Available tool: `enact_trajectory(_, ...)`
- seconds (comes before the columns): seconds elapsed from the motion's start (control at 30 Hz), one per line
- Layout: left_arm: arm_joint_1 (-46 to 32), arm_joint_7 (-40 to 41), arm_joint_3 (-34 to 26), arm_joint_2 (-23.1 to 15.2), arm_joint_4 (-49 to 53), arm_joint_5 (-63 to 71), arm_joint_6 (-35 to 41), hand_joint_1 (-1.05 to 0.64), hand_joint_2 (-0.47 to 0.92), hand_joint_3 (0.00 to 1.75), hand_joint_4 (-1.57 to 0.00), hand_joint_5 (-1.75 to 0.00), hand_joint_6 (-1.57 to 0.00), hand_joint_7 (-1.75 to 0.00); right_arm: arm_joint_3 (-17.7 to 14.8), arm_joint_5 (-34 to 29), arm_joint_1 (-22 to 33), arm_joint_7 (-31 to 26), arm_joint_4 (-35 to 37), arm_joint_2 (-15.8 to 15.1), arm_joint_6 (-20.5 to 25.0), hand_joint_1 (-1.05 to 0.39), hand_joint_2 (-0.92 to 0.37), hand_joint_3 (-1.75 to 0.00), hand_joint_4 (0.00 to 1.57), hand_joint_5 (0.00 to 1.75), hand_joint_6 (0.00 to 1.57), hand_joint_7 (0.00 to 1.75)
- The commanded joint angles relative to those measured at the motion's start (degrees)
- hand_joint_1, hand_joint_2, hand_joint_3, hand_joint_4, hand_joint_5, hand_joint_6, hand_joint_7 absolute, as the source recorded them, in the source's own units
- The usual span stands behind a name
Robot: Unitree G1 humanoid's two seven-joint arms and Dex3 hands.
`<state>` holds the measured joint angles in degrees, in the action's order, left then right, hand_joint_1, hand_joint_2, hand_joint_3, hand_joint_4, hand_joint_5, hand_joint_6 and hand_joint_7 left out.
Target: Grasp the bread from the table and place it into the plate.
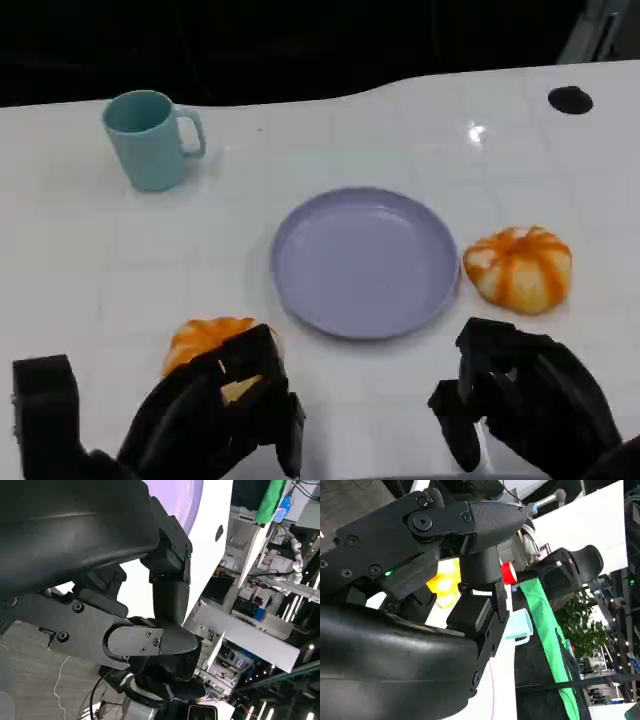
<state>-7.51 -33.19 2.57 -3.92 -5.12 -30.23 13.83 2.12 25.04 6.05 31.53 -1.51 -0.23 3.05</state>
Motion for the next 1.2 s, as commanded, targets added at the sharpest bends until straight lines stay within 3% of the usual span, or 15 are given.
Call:
enact_trajectory(0.03, 0.1, -0.3, -0.5, -0.4, 0.3, 0.5, -0.9, -0.63, 0.92, 0.34, -0.88, -1.75, -0.64, -1.75, -0.5, -0.3, -0.1, 0.1, 0.3, -0.5, -0.9, -0.96, -0.74, -0.47, 1.20, 1.65, 1.04, 1.50)
enact_trajectory(0.43, 0.4, -0.4, -0.6, -0.4, 0.6, 0.1, -0.9, -0.63, 0.92, 0.34, -0.88, -1.75, -0.65, -1.75, -0.6, -0.2, -0.2, 0.2, 0.3, -0.3, -0.8, -0.95, -0.75, -0.46, 1.19, 1.68, 1.02, 1.52)
enact_trajectory(0.9, 0.1, 2.1, -2.1, 1.2, -1.6, 2.0, -7.7, -0.62, 0.92, 0.40, -0.82, -1.75, -0.56, -1.75, -0.7, -0.2, -0.5, 0.4, 0.7, -0.5, -0.9, -0.95, -0.75, -0.46, 1.19, 1.68, 1.01, 1.54)
enact_trajectory(1.07, 1.0, 1.5, -2.6, 0.8, -1.7, 4.8, -13.6, -0.61, 0.92, 0.38, -0.56, -1.75, -0.48, -1.39, -0.7, -0.3, -0.5, 0.2, 0.7, -0.5, -0.8, -0.95, -0.75, -0.46, 1.19, 1.68, 1.02, 1.53)
enact_trajectory(1.2, 2.6, 1.9, -3.0, -0.9, -1.0, 10.2, -20.0, -0.66, 0.92, 0.33, -0.46, -1.55, -0.44, -0.97, -0.7, -0.4, -0.6, 0.3, 0.8, -0.5, -1.0, -0.95, -0.75, -0.47, 1.19, 1.68, 1.02, 1.53)
